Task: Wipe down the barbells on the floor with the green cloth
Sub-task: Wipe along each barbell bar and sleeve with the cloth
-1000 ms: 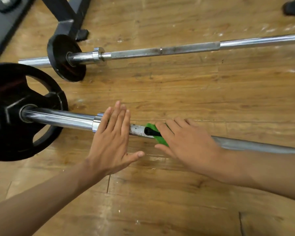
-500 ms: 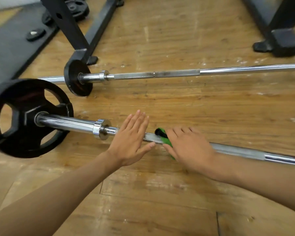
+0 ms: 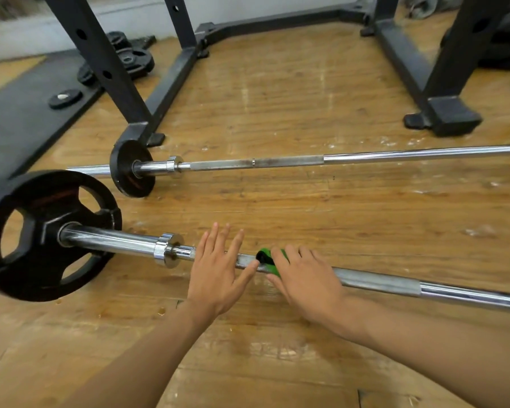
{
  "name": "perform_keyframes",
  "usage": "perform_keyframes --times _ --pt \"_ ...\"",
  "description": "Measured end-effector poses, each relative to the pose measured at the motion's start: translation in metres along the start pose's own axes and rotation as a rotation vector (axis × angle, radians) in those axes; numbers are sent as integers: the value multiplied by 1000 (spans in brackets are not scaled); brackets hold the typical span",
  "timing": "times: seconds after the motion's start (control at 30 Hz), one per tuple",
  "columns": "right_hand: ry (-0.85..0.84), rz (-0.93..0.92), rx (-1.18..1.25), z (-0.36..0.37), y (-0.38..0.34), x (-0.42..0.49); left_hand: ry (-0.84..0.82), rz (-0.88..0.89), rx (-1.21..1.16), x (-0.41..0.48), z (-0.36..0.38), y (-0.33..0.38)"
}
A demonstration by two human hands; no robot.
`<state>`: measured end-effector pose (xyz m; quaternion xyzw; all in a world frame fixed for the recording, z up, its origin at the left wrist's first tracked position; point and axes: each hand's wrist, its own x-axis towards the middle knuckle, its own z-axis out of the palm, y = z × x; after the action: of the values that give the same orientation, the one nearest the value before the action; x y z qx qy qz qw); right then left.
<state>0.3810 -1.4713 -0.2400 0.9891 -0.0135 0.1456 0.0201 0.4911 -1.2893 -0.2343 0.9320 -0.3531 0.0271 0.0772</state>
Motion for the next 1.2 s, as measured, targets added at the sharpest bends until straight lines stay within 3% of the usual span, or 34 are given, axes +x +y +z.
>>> perform_keyframes --times 0.57,0.77,0.9,1.03,1.2 --pt "20 21 25 3 8 -5 -10 -1 -15 0 0 -2" --pt "79 -15 -18 -6 54 -37 -38 11 -16 1 0 -2" --pt "141 3 -41 3 37 -27 -27 6 -2 0 1 -1" --pt "104 -76 6 7 15 -1 -17 8 5 1 0 -4" --pt "106 -128 -13 -3 49 -31 -12 21 -7 -1 2 -3"
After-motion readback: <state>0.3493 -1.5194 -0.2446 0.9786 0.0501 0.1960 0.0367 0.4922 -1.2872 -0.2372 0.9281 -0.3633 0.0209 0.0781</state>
